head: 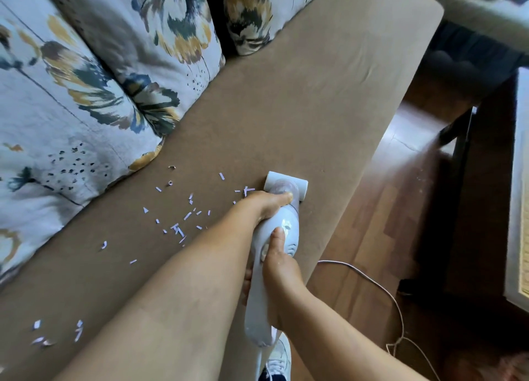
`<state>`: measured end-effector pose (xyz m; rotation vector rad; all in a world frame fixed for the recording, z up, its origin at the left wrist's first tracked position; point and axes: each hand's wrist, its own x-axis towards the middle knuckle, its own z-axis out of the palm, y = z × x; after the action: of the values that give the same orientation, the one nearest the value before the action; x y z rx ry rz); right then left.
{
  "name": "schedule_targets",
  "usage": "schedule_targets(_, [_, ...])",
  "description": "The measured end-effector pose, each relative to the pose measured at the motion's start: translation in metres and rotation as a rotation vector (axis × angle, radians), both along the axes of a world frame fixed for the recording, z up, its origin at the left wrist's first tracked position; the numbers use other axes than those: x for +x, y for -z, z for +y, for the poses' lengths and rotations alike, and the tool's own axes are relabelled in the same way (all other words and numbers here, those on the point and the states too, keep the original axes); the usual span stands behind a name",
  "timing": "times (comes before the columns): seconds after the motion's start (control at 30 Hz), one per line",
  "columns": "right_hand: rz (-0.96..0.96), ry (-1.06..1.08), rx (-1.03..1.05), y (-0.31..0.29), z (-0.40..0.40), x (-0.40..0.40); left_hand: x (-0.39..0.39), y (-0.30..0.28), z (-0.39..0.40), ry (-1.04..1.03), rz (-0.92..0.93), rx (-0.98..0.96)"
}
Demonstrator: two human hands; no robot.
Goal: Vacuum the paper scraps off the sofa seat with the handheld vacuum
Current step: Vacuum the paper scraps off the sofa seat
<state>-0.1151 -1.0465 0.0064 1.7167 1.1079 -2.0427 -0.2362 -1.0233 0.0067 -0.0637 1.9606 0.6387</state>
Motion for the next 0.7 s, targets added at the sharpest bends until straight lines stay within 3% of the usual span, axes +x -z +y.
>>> schedule_targets(0.43, [0.012, -0.013, -0.088, -0.003, -0.079, 0.009, 0.010, -0.006, -0.084, -0.077, -0.021, -0.005])
schedule_targets(0.7, [0.013, -0.132, 0.020, 0.000, -0.131, 0.013, 0.015, -0.001, -0.135, -0.185, -0.058, 0.044])
